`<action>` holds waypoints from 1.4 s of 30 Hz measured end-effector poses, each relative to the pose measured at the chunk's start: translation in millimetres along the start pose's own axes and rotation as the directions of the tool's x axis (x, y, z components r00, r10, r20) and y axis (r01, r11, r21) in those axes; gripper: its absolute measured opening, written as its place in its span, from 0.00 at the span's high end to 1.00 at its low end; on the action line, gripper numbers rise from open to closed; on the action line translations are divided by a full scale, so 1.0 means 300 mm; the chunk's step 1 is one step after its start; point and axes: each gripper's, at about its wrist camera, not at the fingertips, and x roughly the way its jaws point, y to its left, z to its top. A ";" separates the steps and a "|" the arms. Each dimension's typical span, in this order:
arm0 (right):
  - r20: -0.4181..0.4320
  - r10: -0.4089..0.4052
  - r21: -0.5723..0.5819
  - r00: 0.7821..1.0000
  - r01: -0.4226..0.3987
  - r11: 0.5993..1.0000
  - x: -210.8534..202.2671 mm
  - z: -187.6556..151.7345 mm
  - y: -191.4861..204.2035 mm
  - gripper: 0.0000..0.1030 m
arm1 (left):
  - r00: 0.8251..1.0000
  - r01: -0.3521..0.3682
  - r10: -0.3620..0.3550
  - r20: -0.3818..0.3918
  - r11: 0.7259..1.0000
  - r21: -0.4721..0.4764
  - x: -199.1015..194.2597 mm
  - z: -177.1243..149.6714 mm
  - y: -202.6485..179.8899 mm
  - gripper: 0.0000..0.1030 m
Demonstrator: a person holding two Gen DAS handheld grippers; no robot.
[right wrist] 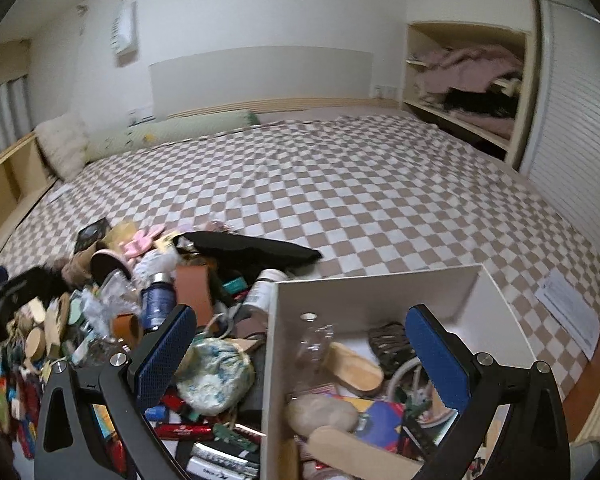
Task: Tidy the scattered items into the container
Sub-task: 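Withdraw both tools from the box back over the pile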
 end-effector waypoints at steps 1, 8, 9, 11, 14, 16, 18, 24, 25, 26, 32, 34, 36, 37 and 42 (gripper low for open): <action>0.001 0.008 -0.006 1.000 -0.008 1.000 -0.003 0.001 0.015 0.00 | 1.000 -0.005 0.005 0.001 1.000 -0.005 -0.003 0.000 0.014 0.00; -0.001 0.052 -0.047 0.999 -0.052 0.998 -0.013 0.012 0.117 0.00 | 0.999 -0.037 0.037 -0.005 0.997 -0.068 -0.026 0.001 0.128 0.00; -0.002 0.056 -0.056 0.998 -0.056 0.997 -0.014 0.013 0.133 0.00 | 0.999 -0.043 0.043 -0.008 0.996 -0.075 -0.029 0.000 0.144 0.00; -0.005 0.066 -0.076 0.998 -0.066 0.995 -0.016 0.014 0.166 0.00 | 0.998 -0.056 0.056 -0.010 0.996 -0.076 -0.037 -0.001 0.166 0.00; -0.009 0.082 -0.093 0.997 -0.082 0.992 -0.020 0.017 0.205 0.00 | 0.997 -0.077 0.076 -0.012 0.995 -0.065 -0.051 -0.005 0.192 0.00; -0.006 0.091 -0.097 0.996 -0.091 0.991 -0.022 0.020 0.228 0.00 | 0.996 -0.090 0.089 -0.017 0.994 -0.061 -0.057 -0.008 0.210 0.00; -0.003 0.093 -0.103 0.996 -0.092 0.990 -0.021 0.021 0.248 0.00 | 0.994 -0.104 0.103 -0.025 0.993 -0.060 -0.057 -0.011 0.232 0.00; -0.036 0.121 -0.100 0.992 -0.124 0.987 0.009 0.021 0.303 0.00 | 0.993 -0.108 0.104 -0.051 0.990 -0.086 -0.065 -0.025 0.306 0.00; -0.043 0.126 -0.099 0.991 -0.130 0.987 0.016 0.022 0.310 0.00 | 0.993 -0.112 0.107 -0.055 0.990 -0.091 -0.066 -0.027 0.317 0.00; -0.049 0.127 -0.098 0.991 -0.131 0.987 0.020 0.021 0.316 0.00 | 0.992 -0.116 0.111 -0.061 0.989 -0.093 -0.068 -0.030 0.330 0.00; -0.057 0.134 -0.090 0.989 -0.139 0.986 0.035 0.025 0.350 0.00 | 0.983 -0.166 0.159 -0.088 0.983 -0.077 -0.075 -0.052 0.412 0.00; -0.067 0.135 -0.085 0.989 -0.140 0.986 0.049 0.024 0.362 0.00 | 0.981 -0.177 0.169 -0.097 0.981 -0.081 -0.075 -0.059 0.442 0.00; -0.071 0.131 -0.080 0.989 -0.137 0.987 0.061 0.023 0.370 0.00 | 0.978 -0.188 0.179 -0.108 0.978 -0.086 -0.073 -0.067 0.469 0.00; -0.074 0.132 -0.075 0.988 -0.138 0.988 0.069 0.022 0.375 0.00 | 0.977 -0.194 0.183 -0.112 0.977 -0.088 -0.071 -0.070 0.480 0.00; -0.137 0.141 -0.057 0.980 -0.149 0.987 0.114 0.022 0.393 0.00 | 0.970 -0.212 0.199 -0.139 0.973 -0.086 -0.058 -0.082 0.516 0.00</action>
